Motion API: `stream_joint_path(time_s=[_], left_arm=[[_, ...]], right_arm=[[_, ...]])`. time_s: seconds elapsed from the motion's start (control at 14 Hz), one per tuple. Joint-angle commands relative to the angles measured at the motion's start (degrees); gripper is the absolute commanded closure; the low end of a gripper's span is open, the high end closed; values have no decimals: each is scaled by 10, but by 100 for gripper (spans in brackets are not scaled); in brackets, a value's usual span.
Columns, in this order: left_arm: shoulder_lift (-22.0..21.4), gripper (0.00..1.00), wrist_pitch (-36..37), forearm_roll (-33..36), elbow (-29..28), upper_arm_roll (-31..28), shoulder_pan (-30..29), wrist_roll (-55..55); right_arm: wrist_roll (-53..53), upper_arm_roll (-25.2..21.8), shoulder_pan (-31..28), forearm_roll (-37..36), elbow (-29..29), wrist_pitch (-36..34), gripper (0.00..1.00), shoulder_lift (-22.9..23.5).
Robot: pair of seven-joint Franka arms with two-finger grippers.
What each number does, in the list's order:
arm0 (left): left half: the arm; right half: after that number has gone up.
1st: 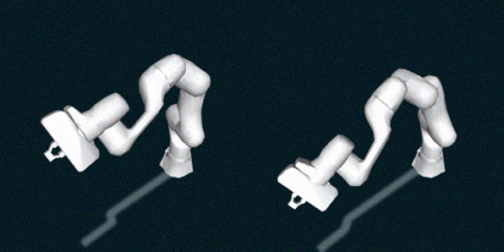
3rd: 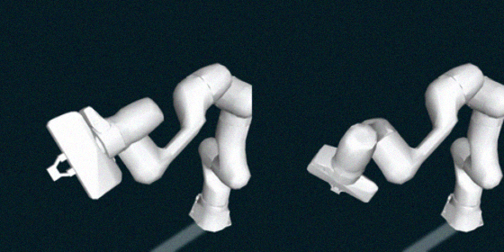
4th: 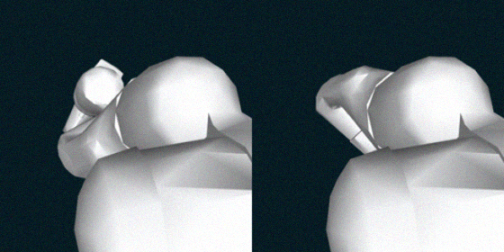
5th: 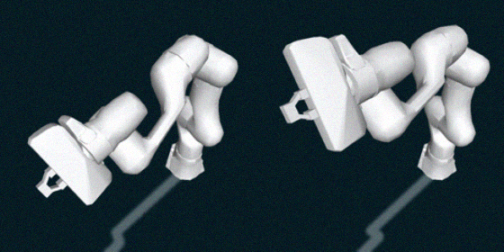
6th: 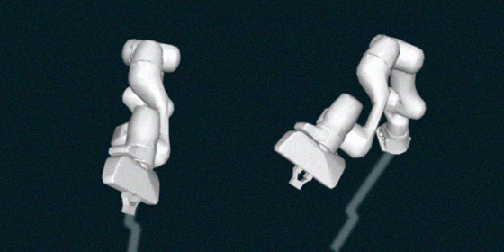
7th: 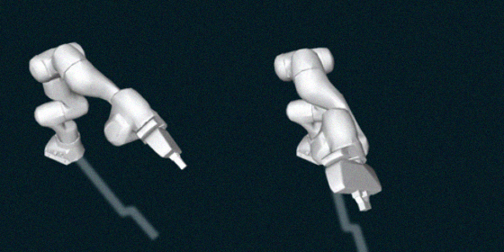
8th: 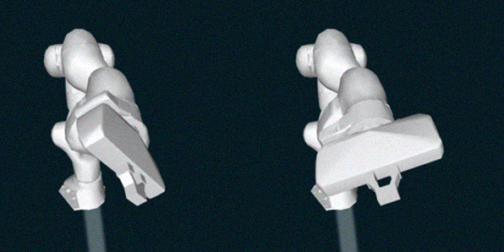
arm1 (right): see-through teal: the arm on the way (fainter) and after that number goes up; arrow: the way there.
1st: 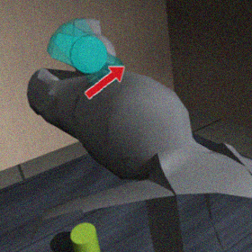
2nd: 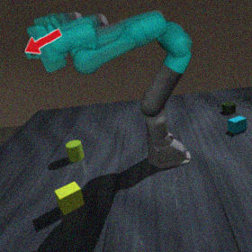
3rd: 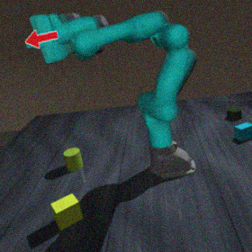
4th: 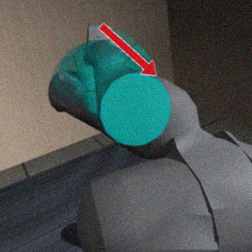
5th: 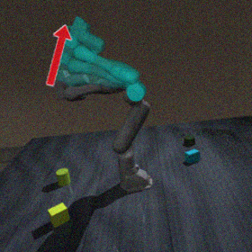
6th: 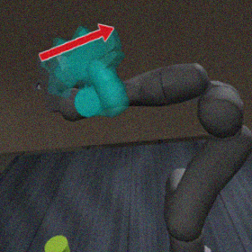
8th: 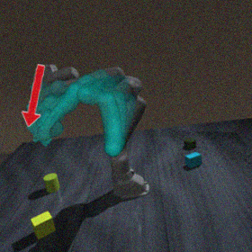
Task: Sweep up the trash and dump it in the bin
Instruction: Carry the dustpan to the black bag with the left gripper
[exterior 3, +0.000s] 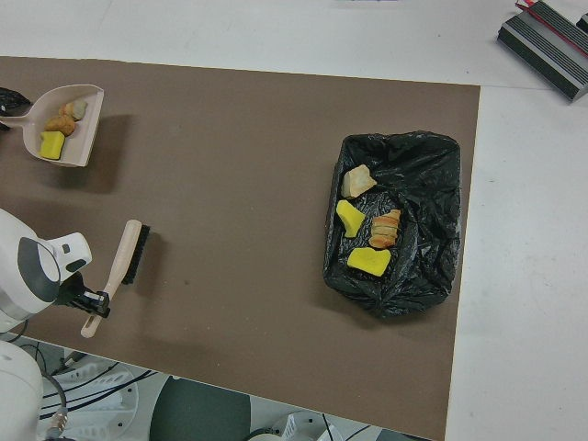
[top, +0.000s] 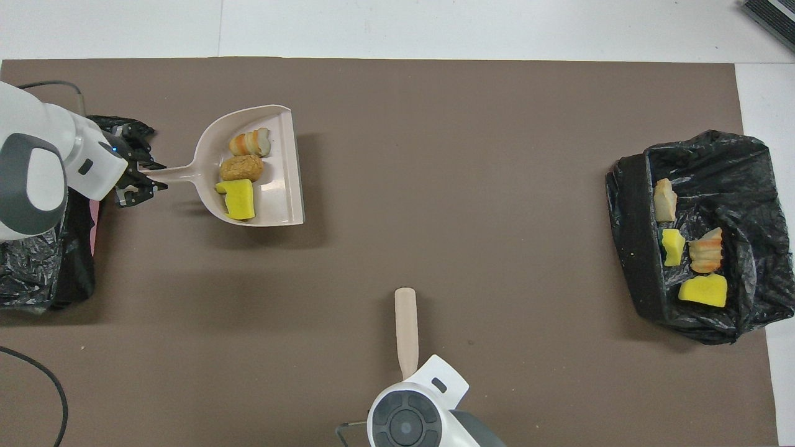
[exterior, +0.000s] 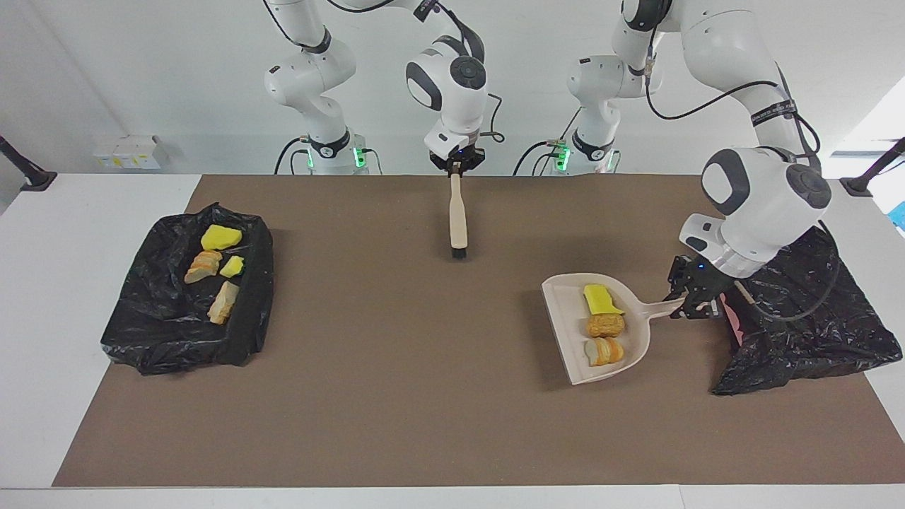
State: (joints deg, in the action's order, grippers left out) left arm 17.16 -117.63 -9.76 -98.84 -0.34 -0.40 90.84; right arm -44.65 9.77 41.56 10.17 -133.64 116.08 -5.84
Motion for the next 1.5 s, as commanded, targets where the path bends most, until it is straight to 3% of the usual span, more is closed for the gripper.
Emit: stream_joint_path(time_s=[0.0, 0.29, 0.64, 0.86, 1.0, 1.21, 1.29, 1.43], left_arm=[[10, 100, 21, -13, 22, 6, -52, 43], [13, 100, 88, -7, 86, 4, -106, 106], [12, 100, 130, 3, 105, 4, -213, 230], [13, 100, 156, 4, 123, 7, -262, 277], [13, 100, 168, 11, 143, 2, -274, 306], [14, 100, 147, 34, 155, -4, -303, 338], [14, 100, 141, 62, 166, -3, -305, 334], [15, 100, 116, 112, 191, -3, -303, 330]], right_arm=[[3, 0, -5, 13, -52, 16, 100, -51], [3, 0, -4, 14, -62, 23, 100, -53], [3, 0, 8, 30, -88, 67, 100, -45], [4, 0, 8, 31, -85, 67, 71, -41], [4, 0, 7, 31, -75, 63, 44, -38], [18, -3, -7, 31, -44, 58, 35, -38], [17, -4, -25, 31, -30, 56, 22, -38], [20, -4, -68, 30, 4, 47, 11, -37]])
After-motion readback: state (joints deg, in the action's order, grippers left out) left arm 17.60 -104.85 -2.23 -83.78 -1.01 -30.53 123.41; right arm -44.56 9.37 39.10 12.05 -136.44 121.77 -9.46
